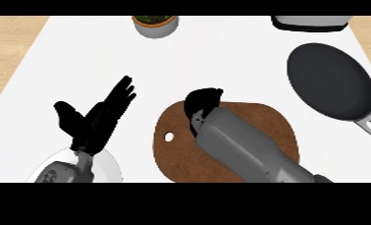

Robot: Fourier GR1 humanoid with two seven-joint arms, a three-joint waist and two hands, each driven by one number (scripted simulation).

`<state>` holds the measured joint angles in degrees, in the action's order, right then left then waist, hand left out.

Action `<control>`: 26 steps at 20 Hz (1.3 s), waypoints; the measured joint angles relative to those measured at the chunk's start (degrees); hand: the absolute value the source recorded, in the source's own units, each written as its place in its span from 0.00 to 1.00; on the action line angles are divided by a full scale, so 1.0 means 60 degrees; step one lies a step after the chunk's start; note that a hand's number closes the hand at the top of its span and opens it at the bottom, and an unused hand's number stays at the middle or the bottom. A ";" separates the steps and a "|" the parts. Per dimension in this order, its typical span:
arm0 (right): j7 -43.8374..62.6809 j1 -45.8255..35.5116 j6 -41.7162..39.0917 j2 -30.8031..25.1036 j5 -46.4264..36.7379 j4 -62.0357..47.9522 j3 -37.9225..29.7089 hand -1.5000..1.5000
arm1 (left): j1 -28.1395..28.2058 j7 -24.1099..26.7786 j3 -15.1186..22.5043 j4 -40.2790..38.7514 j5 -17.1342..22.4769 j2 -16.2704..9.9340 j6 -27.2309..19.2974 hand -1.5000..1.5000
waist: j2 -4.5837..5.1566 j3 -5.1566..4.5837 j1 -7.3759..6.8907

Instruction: Pick the sweet potato from the cutting board and place it in the pan

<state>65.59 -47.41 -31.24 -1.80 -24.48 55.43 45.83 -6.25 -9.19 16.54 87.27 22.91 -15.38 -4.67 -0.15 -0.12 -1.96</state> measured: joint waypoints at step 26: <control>-0.0439 0.0634 -0.0791 -0.0363 -0.1845 0.0116 0.0672 1.00 | 0.0222 -0.0044 -0.0349 0.0034 -0.0337 0.0299 0.0045 0.50 | -0.0028 0.0013 0.0344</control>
<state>62.95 -43.61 -35.99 -3.98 -35.55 56.13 49.86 -4.92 -9.45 14.44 87.47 20.89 -13.59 -4.40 -0.31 -0.04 0.11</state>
